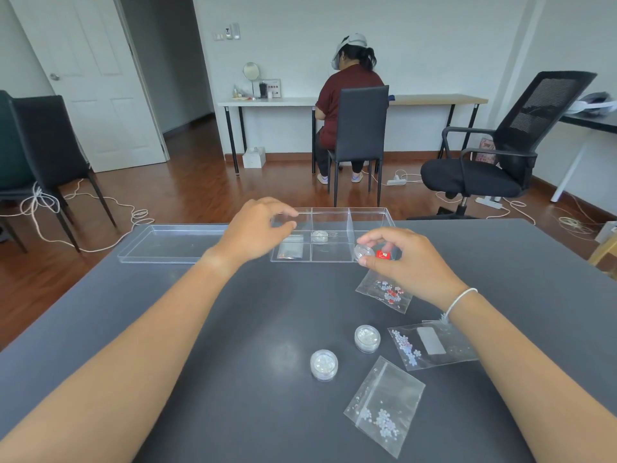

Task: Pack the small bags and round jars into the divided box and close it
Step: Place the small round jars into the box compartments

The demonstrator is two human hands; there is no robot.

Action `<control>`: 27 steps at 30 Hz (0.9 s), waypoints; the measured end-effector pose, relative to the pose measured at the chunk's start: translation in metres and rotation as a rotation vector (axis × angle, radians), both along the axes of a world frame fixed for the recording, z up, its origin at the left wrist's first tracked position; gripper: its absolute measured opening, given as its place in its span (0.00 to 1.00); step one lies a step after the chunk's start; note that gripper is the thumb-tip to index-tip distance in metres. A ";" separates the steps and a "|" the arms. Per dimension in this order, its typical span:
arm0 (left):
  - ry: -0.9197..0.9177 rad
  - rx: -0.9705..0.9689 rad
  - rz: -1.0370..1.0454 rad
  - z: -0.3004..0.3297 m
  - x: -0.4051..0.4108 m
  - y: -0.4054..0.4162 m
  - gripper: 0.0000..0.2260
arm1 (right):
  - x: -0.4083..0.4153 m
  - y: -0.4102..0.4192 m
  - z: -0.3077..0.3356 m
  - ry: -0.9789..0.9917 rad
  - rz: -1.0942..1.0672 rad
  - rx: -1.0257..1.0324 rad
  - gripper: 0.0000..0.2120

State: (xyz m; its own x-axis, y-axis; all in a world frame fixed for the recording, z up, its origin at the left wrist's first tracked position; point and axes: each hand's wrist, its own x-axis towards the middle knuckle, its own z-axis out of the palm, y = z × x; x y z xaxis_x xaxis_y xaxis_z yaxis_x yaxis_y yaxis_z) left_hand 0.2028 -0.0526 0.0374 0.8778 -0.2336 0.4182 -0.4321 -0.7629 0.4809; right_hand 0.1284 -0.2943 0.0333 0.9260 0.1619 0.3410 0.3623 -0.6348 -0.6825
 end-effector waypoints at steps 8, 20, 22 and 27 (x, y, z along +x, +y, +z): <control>0.051 -0.133 0.079 -0.025 -0.018 0.031 0.10 | 0.035 0.018 0.022 -0.099 -0.010 -0.026 0.04; -0.005 -0.126 0.025 -0.032 -0.017 0.036 0.10 | 0.106 0.036 0.025 0.072 -0.049 -0.482 0.04; -0.007 -0.132 0.032 -0.032 -0.016 0.036 0.10 | 0.111 0.040 0.022 0.095 -0.043 -0.552 0.06; -0.027 -0.136 0.048 -0.032 -0.016 0.035 0.09 | 0.121 0.043 0.020 0.121 -0.054 -0.696 0.07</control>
